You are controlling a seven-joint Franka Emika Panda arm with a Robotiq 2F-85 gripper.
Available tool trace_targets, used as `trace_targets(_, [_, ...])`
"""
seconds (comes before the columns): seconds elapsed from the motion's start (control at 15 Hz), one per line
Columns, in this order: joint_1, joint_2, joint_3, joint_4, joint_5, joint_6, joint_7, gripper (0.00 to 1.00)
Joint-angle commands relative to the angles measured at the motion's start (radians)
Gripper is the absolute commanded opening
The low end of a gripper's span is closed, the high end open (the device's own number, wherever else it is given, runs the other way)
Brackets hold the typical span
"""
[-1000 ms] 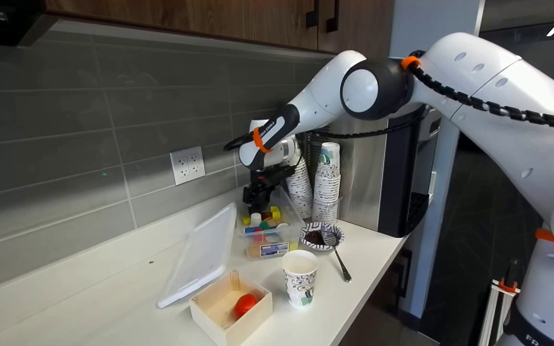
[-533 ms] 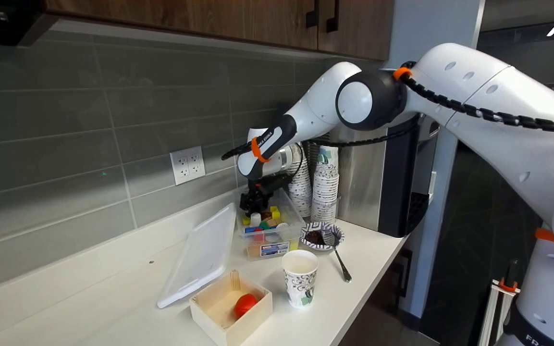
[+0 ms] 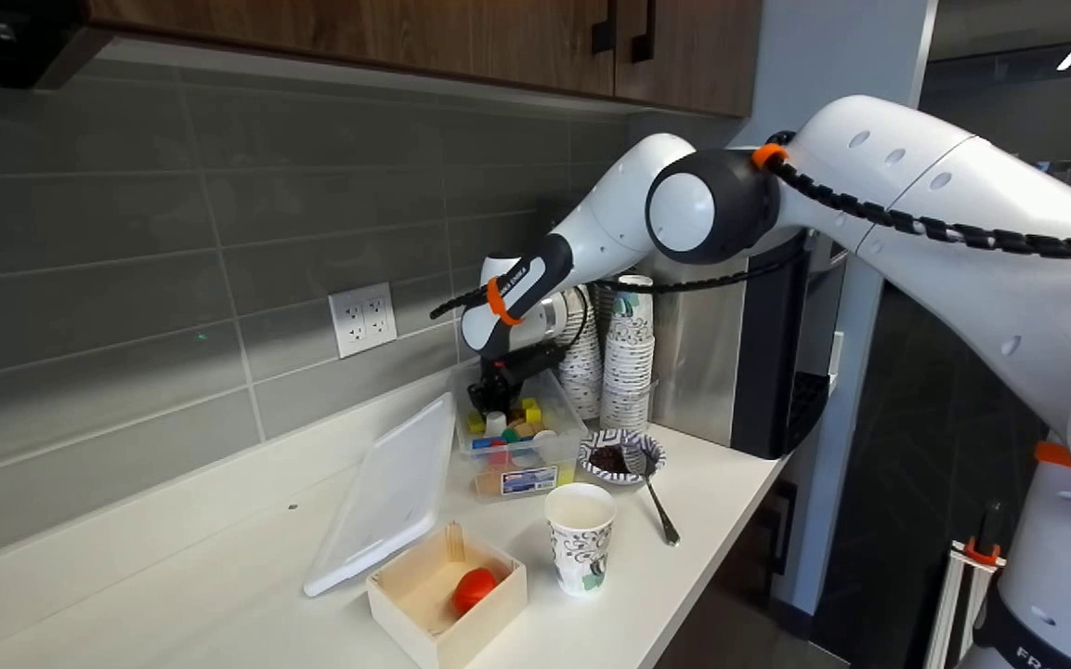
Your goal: Move the black object from the bowl to the brown box
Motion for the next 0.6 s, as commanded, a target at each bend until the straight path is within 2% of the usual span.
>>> trace_targets(0.0, [0.004,0.028,-0.015,0.046,-0.001,0.036,0.02,0.13])
trace_targets(0.2, [0.006,0.023,-0.019,0.036,-0.004,0.047,0.025,0.07])
trace_targets(0.53, [0.04,-0.047,-0.05,-0.033,-0.025,0.055,0.063,0.07])
